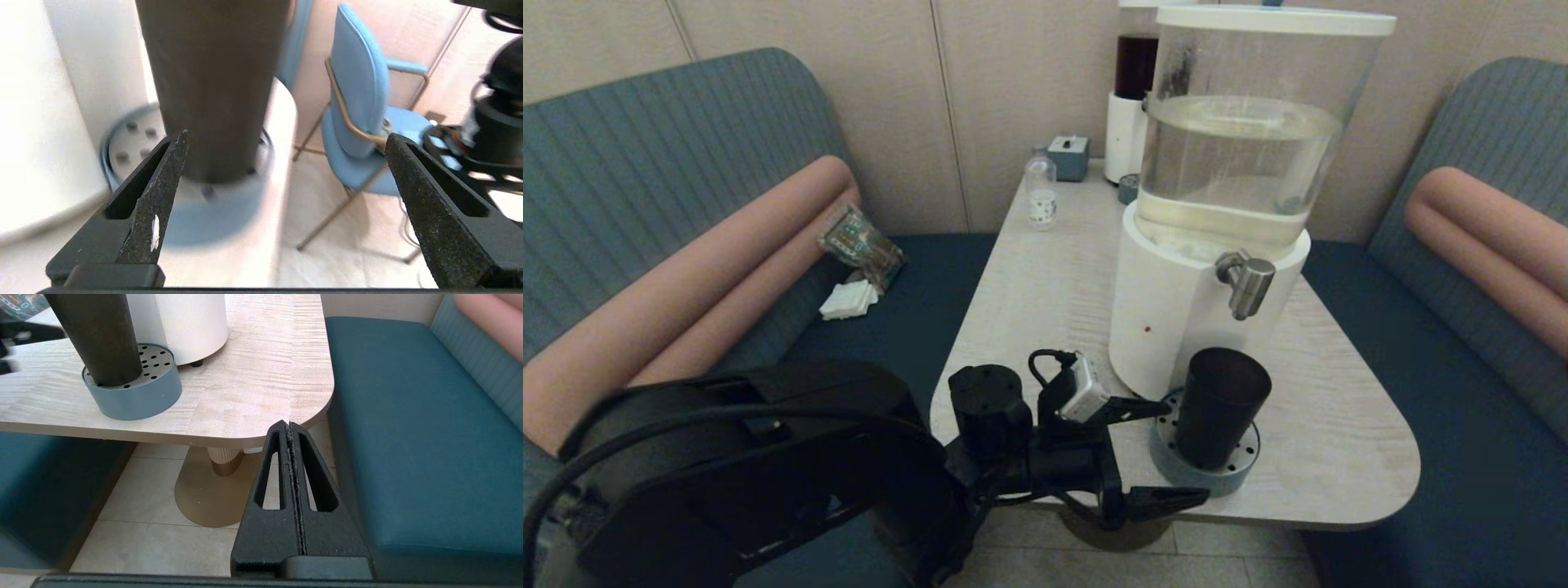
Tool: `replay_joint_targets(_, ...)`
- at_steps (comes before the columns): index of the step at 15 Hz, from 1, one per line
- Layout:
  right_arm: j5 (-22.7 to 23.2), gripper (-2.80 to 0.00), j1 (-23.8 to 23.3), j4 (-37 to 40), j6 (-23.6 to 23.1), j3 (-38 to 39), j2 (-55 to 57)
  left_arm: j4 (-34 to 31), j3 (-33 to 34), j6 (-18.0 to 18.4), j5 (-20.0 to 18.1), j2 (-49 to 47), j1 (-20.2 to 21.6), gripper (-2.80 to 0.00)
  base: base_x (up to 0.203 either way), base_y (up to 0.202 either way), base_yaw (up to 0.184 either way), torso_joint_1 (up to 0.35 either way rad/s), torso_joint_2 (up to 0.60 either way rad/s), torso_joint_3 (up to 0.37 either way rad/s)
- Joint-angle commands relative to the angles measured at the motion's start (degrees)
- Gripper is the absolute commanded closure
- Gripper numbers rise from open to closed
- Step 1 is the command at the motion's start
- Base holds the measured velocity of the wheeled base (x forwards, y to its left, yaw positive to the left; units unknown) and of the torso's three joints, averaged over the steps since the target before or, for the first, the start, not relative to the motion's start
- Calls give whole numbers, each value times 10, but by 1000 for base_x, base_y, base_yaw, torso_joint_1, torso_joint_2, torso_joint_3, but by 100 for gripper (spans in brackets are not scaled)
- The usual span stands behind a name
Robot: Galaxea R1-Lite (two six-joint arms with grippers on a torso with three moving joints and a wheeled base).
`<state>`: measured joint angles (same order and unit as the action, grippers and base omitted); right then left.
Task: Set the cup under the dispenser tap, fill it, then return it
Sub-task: Turn on the faucet
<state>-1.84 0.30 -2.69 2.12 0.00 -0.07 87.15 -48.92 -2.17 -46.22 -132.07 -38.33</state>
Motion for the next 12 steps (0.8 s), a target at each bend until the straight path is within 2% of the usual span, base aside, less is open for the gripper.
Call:
replay_joint_targets(1,0,0,0,0,0,8,-2,5,58,3,-3,49,8,-280,0,0,0,0,0,0)
replay_joint_targets(4,0,0,0,0,0,8,-1,5,82,7,0,62,11,-280,0,0,0,0,0,0)
replay_joint_targets(7,0,0,0,0,0,8,-1,5,161,9,2,120,14,-280,0,0,0,0,0,0)
replay_joint_targets(10,0,0,0,0,0,8,-1,5,244,11,31,195,25,-280,0,0,0,0,0,0)
replay_joint_targets(12,0,0,0,0,0,8,-1,5,285,11,44,249,48,-280,0,0,0,0,0,0)
